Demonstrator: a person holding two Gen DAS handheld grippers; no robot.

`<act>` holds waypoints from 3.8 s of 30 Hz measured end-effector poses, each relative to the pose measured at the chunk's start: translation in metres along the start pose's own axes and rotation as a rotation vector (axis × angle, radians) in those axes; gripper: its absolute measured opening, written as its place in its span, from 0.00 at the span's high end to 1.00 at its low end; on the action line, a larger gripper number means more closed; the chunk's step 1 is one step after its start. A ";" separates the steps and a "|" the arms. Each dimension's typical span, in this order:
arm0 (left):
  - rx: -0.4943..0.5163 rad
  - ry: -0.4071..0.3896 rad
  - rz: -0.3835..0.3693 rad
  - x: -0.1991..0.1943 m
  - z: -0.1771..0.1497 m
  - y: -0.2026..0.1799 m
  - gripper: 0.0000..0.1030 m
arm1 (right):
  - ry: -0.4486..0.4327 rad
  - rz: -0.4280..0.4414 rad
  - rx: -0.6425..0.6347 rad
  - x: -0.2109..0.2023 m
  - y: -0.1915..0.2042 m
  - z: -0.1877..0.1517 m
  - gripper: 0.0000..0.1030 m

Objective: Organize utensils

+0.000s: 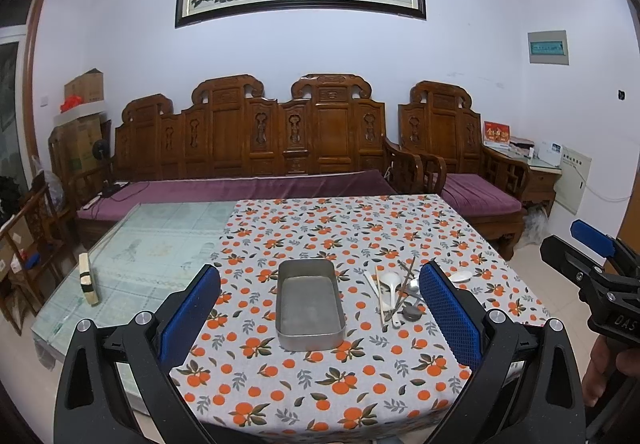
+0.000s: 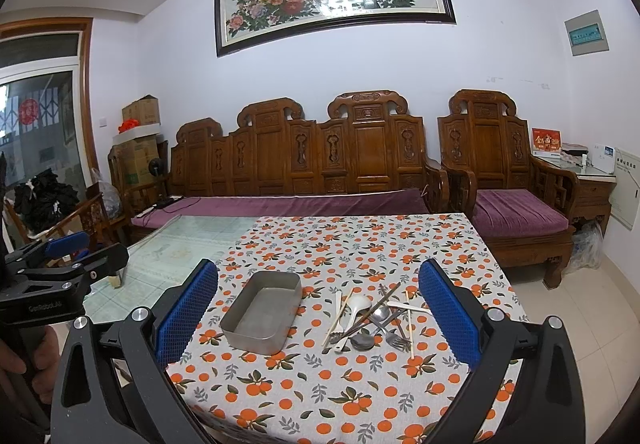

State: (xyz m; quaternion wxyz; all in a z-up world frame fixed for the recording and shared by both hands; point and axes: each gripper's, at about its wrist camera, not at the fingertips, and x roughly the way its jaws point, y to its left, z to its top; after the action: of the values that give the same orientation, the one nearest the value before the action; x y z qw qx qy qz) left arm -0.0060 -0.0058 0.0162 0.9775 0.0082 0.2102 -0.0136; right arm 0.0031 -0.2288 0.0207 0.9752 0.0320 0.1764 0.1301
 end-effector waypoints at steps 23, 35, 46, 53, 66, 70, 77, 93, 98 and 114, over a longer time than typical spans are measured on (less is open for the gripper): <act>0.006 0.002 -0.007 -0.001 -0.001 -0.004 0.06 | -0.004 -0.001 -0.006 -0.014 0.012 0.015 0.02; 0.009 0.070 -0.035 0.034 -0.014 -0.006 0.06 | 0.026 -0.004 0.000 0.011 -0.011 -0.005 0.02; 0.048 0.173 -0.081 0.103 -0.037 -0.014 0.06 | 0.136 0.003 -0.050 0.086 -0.036 -0.029 0.21; 0.071 0.222 -0.134 0.143 -0.041 -0.023 0.06 | 0.250 -0.034 -0.113 0.153 -0.064 -0.036 0.31; 0.123 0.339 -0.217 0.216 -0.064 -0.058 0.09 | 0.404 0.005 -0.082 0.236 -0.136 -0.096 0.35; 0.145 0.387 -0.261 0.239 -0.072 -0.074 0.20 | 0.445 -0.003 -0.068 0.242 -0.145 -0.111 0.35; 0.164 0.497 -0.314 0.289 -0.099 -0.097 0.52 | 0.473 -0.003 -0.062 0.247 -0.149 -0.120 0.35; 0.062 0.650 -0.311 0.361 -0.136 -0.093 0.93 | 0.529 -0.015 -0.058 0.260 -0.153 -0.138 0.35; 0.048 0.629 -0.309 0.352 -0.130 -0.086 0.96 | 0.550 -0.019 -0.058 0.264 -0.150 -0.144 0.35; 0.078 0.466 -0.361 0.301 -0.109 -0.063 0.96 | 0.572 -0.073 -0.029 0.299 -0.161 -0.138 0.45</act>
State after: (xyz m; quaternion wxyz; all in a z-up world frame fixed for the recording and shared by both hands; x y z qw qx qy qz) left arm 0.2214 -0.0730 -0.2069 0.8835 0.0110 0.4266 -0.1930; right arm 0.2640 -0.3021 -0.2268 0.8902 -0.0262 0.4435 0.1010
